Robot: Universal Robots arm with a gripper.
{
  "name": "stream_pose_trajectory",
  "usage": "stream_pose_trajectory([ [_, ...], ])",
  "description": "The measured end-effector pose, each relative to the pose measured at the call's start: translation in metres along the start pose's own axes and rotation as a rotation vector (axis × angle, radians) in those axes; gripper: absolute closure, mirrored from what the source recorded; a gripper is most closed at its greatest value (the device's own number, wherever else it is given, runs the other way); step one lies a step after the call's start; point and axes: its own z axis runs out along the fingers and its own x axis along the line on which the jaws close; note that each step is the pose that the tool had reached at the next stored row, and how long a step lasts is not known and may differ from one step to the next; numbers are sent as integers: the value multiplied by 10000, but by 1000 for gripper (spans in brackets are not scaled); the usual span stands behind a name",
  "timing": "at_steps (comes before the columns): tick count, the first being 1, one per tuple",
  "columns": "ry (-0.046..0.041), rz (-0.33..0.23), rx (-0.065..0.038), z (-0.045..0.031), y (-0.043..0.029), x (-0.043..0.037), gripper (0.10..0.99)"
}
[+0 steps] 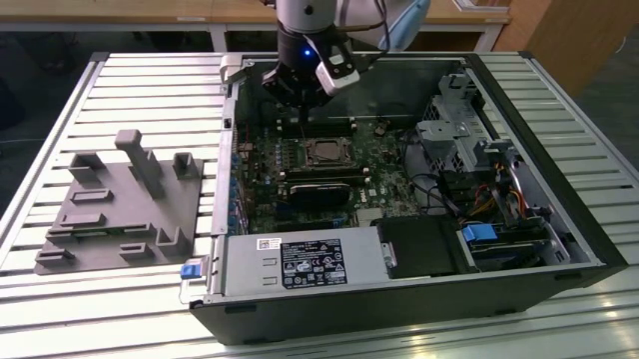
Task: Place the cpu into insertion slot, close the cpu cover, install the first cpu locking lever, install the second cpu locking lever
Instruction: 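Install the first cpu locking lever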
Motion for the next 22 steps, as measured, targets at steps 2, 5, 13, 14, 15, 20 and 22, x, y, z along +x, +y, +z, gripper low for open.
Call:
stream_pose_trajectory([
  [2,-1,-1,-15,13,0,34,965],
  [5,-6,-1,-93,33,0,87,965],
  [13,-9,-3,-211,83,50,168,965],
  [14,-9,-4,-211,88,69,171,965],
  [15,-8,-7,-211,92,85,176,965],
  [20,-8,-27,-211,109,160,192,965],
  [22,-7,-32,-211,115,179,193,965],
])
